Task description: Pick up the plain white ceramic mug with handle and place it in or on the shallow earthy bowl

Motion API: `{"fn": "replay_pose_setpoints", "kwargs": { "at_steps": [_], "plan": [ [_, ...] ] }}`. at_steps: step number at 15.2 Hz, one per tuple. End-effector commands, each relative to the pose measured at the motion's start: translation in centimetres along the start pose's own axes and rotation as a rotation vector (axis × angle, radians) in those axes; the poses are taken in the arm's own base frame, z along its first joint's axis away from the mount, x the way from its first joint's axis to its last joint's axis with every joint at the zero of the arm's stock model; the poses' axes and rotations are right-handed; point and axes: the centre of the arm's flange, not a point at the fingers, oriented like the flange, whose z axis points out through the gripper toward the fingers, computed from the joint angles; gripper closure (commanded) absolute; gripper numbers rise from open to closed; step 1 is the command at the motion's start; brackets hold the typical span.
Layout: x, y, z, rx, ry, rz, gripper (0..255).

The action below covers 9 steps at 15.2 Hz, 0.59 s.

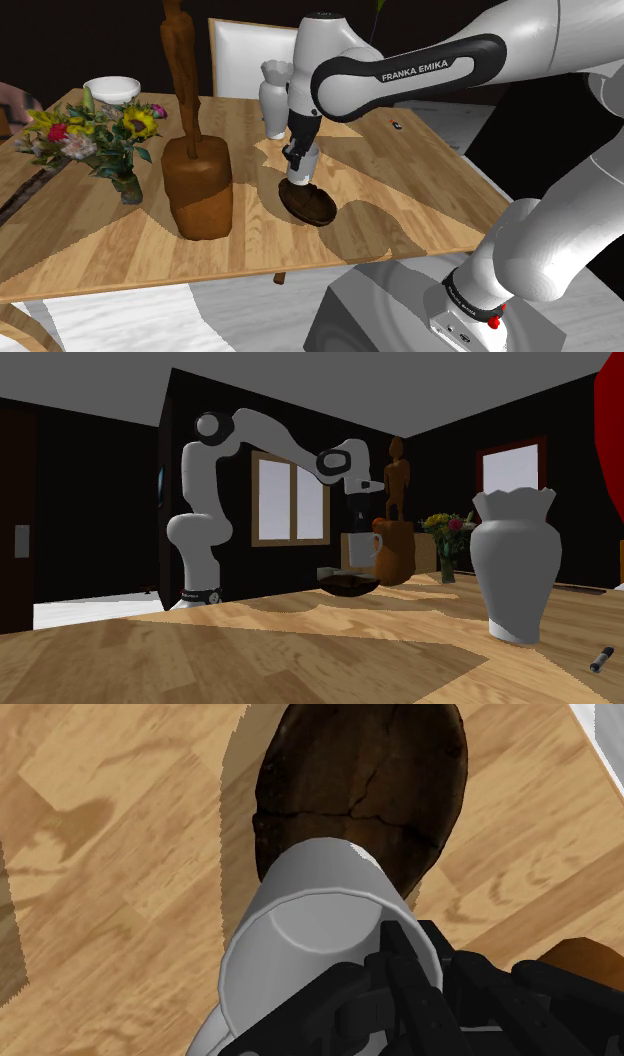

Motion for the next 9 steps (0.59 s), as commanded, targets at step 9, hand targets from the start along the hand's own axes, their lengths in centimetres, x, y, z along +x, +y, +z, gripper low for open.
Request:
{"fn": "replay_pose_setpoints", "kwargs": {
  "at_steps": [9],
  "plan": [
    [0.0,0.0,-4.0,0.0,0.0,0.0,0]
  ]
}}
